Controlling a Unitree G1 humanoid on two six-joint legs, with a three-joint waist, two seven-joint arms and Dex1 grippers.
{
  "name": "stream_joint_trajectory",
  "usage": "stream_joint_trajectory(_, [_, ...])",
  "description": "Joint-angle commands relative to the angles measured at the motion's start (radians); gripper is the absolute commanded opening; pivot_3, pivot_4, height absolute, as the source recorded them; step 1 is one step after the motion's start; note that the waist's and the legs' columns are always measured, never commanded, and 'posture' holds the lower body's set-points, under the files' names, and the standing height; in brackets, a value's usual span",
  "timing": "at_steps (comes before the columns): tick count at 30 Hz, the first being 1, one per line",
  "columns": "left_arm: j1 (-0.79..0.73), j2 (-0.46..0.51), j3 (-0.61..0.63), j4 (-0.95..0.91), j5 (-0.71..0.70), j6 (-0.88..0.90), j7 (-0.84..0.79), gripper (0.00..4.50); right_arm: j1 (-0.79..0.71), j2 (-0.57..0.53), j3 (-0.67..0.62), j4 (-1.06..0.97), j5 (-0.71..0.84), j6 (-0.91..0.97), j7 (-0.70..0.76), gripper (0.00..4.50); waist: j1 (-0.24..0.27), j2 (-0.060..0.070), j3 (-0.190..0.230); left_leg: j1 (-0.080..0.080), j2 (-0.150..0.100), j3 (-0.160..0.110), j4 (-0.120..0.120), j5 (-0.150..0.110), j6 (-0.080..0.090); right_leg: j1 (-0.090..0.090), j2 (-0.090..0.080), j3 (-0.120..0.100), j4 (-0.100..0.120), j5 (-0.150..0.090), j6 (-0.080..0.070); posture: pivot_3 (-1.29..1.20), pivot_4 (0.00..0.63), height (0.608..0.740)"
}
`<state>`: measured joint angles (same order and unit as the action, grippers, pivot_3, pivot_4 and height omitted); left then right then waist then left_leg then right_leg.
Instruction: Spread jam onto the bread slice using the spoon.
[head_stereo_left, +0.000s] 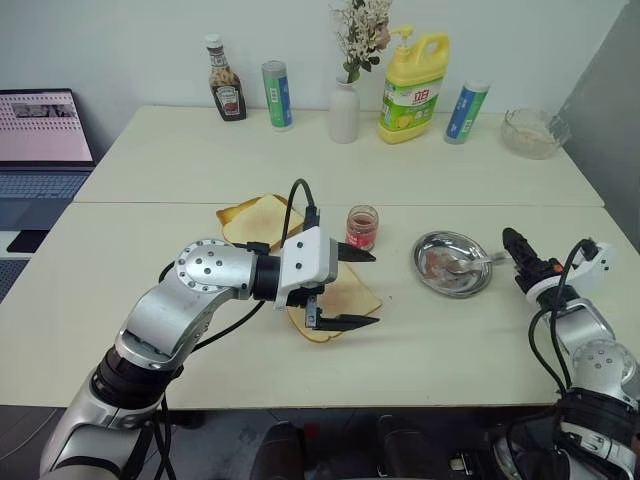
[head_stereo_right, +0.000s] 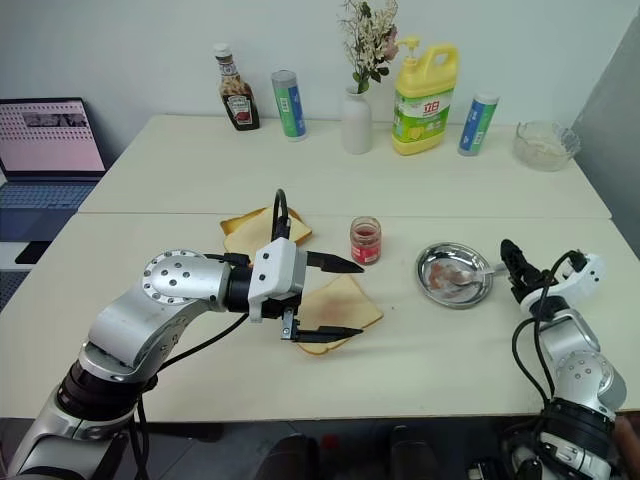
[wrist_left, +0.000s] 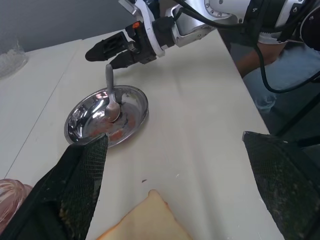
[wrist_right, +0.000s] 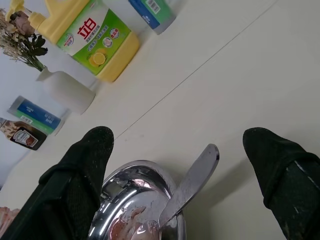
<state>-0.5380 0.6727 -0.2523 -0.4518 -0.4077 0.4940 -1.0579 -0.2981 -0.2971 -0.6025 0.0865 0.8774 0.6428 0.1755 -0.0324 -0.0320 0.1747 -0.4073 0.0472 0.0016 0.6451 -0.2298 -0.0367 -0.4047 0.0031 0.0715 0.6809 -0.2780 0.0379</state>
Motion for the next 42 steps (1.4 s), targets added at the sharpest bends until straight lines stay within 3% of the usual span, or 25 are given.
stream_joint_trajectory(1, [-0.011,-0.012,-0.009,-0.005,0.014,-0.016,0.000,4.47,-0.028,-0.001,-0.012,0.004,0.024,-0.018,0.012,4.50,0.000,0.000,0.000,0.000,0.000,0.000,0.000,0.000,0.000,0.000,0.000,0.000,0.000,0.000,0.000,0.00,0.150,0.740])
stream_joint_trajectory(9, [-0.008,-0.014,-0.010,-0.004,0.024,-0.022,-0.003,4.47,-0.030,0.004,-0.015,0.016,0.039,-0.017,0.015,4.50,0.000,0.000,0.000,0.000,0.000,0.000,0.000,0.000,0.000,0.000,0.000,0.000,0.000,0.000,0.000,0.00,0.150,0.740])
stream_joint_trajectory(12, [-0.011,-0.015,-0.015,0.004,0.034,-0.031,-0.004,4.50,-0.036,0.014,-0.018,0.017,0.041,-0.019,-0.001,3.93,0.000,0.001,0.000,0.000,0.000,0.000,0.000,0.000,0.000,0.000,0.000,0.000,0.000,0.000,0.000,0.00,0.150,0.740])
stream_joint_trajectory(23, [-0.010,-0.025,-0.017,0.021,0.059,-0.050,-0.001,4.50,-0.045,0.015,-0.026,0.030,0.047,-0.027,0.011,0.04,0.000,0.001,0.000,0.000,0.000,0.000,0.000,0.000,0.000,0.000,0.000,0.000,0.000,0.000,0.000,0.00,0.150,0.740])
stream_joint_trajectory(29, [0.010,-0.020,0.011,0.021,0.059,-0.034,0.019,4.50,-0.032,0.010,-0.029,-0.026,0.086,-0.017,-0.001,0.04,0.000,0.002,0.001,0.000,0.000,0.000,0.000,0.000,0.000,0.000,0.000,0.000,0.000,0.000,0.000,0.00,0.150,0.740])
stream_joint_trajectory(34, [0.061,0.009,0.126,0.033,0.052,0.018,0.107,4.50,-0.012,-0.035,-0.001,-0.199,0.123,0.031,-0.004,0.04,-0.001,0.005,0.002,-0.001,0.000,0.000,0.000,0.000,0.000,-0.001,0.000,0.000,0.000,0.000,0.001,0.00,0.150,0.740])
stream_joint_trajectory(42, [0.168,0.079,0.256,0.021,0.065,0.124,0.226,4.50,-0.135,-0.139,0.168,-0.439,0.138,0.107,0.003,0.04,-0.010,0.006,0.003,0.000,0.001,0.000,-0.001,0.000,0.000,-0.001,0.001,0.000,0.000,-0.001,0.002,0.00,0.150,0.740])
